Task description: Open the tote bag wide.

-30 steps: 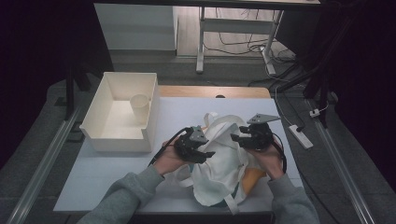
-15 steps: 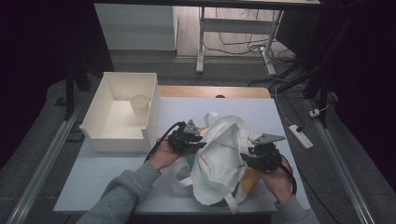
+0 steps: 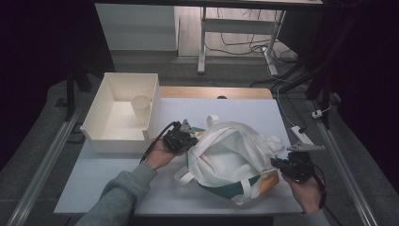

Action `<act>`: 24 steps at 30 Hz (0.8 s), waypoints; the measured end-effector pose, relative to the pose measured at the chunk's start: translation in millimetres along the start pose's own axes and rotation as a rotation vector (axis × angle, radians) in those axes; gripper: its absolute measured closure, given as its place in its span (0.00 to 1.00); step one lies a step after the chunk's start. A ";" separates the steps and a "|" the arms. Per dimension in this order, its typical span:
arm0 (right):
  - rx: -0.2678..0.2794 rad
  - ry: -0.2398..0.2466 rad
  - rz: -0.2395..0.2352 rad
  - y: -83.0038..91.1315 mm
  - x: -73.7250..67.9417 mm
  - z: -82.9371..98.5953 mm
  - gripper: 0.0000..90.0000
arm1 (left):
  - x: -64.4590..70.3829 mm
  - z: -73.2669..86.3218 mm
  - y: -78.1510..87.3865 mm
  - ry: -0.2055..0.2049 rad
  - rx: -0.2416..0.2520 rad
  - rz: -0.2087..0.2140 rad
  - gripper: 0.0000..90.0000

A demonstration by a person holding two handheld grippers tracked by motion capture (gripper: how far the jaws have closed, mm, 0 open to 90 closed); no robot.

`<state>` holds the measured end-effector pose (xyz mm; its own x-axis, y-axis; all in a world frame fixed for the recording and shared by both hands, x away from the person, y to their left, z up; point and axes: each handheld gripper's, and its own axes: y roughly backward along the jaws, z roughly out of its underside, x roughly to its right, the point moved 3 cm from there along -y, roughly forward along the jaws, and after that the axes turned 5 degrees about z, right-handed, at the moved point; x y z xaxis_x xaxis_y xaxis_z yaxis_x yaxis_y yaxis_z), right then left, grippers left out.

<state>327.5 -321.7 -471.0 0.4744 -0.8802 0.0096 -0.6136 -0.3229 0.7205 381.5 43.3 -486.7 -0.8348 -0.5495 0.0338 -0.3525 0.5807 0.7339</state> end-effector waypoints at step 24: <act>0.102 0.028 0.035 5.1 -0.3 -8.3 0.63 | -6.4 4.0 -4.6 0.042 0.031 0.075 0.87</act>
<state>329.5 -320.3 -461.7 0.4678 -0.8822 0.0537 -0.6907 -0.3270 0.6450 386.7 46.5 -493.0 -0.8410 -0.5283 0.1171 -0.3029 0.6389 0.7071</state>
